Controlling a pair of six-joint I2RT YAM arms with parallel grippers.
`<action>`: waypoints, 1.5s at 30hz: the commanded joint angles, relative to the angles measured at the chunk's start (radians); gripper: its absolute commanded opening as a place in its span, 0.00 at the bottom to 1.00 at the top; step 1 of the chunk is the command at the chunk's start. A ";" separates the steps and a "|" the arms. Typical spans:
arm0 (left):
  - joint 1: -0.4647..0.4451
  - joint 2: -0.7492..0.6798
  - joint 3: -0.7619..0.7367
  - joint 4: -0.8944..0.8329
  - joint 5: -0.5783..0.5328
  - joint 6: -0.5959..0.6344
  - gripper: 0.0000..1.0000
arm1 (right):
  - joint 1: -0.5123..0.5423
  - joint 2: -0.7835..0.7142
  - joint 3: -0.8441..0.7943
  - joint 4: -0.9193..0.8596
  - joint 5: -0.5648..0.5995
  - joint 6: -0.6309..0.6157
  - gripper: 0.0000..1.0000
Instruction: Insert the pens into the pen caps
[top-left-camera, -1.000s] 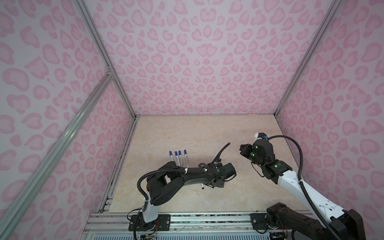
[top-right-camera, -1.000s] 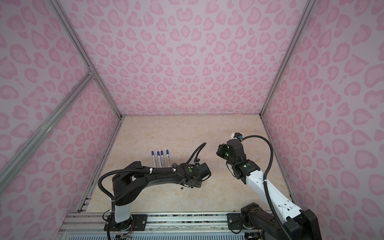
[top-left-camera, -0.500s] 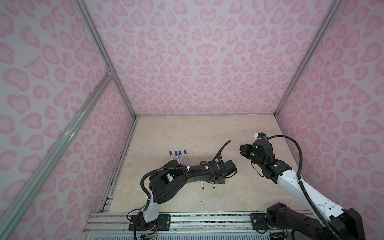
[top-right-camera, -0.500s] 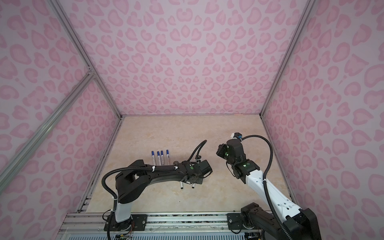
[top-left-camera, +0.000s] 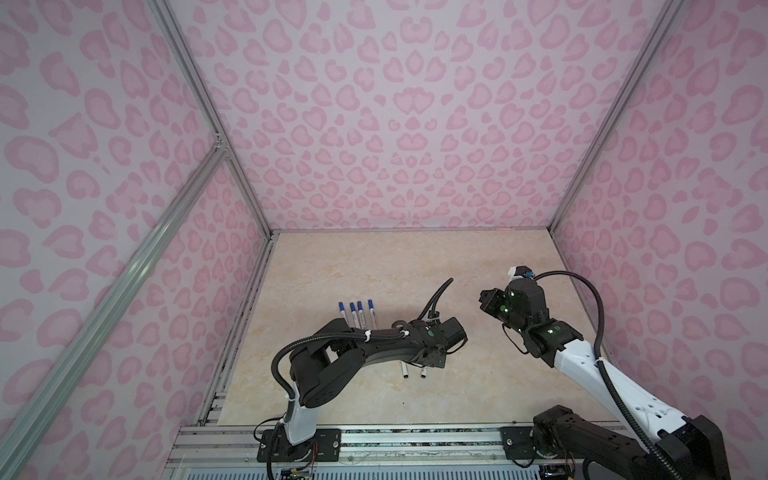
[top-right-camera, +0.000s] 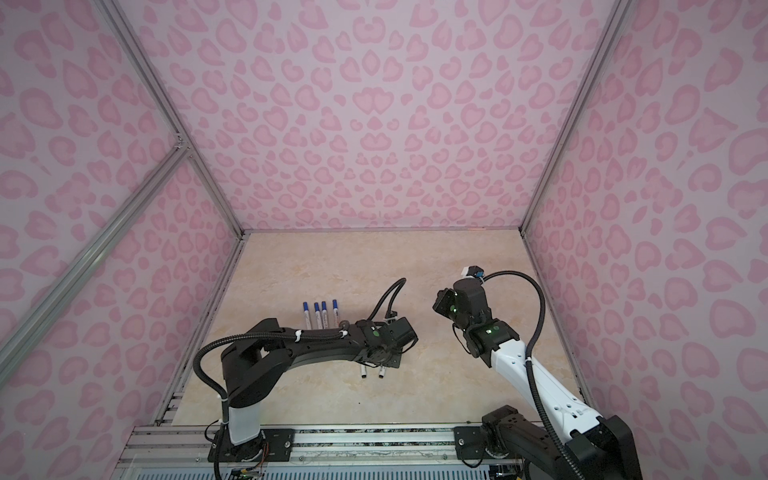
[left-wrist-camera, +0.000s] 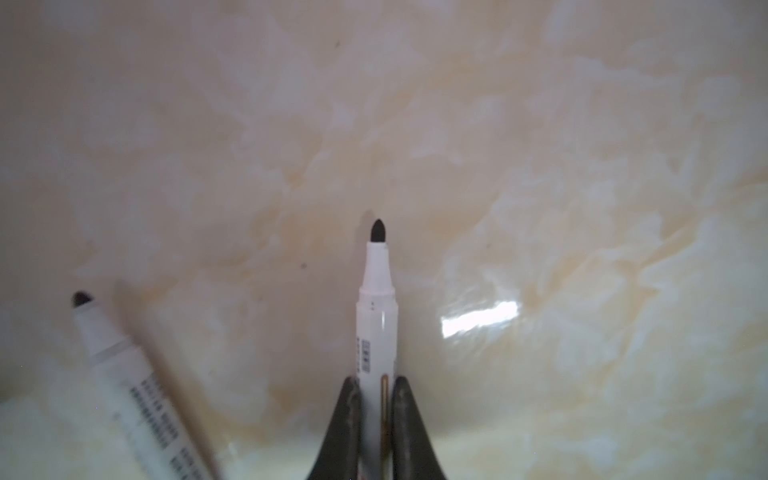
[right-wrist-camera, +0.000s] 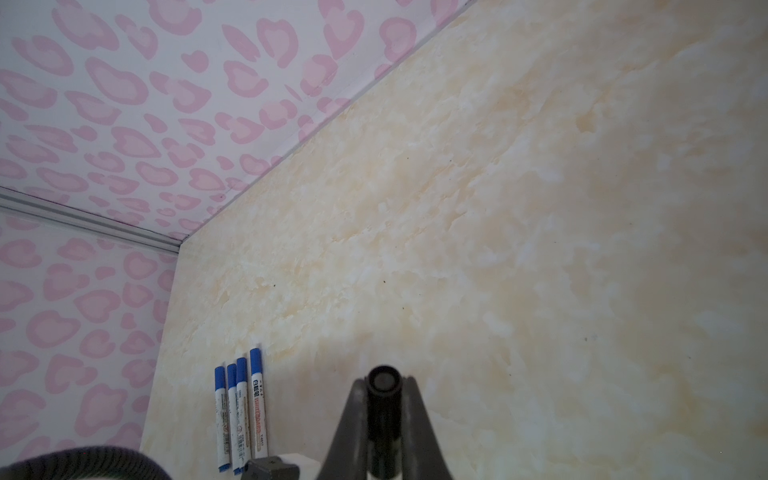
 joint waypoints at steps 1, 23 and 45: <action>-0.003 -0.196 -0.013 0.028 -0.049 0.058 0.03 | 0.018 0.017 -0.006 0.044 -0.072 0.019 0.02; -0.008 -0.490 -0.186 0.258 -0.015 0.108 0.03 | 0.298 0.133 0.070 0.251 -0.121 0.098 0.02; -0.009 -0.509 -0.207 0.254 -0.043 0.093 0.03 | 0.349 0.111 0.083 0.212 -0.024 0.079 0.03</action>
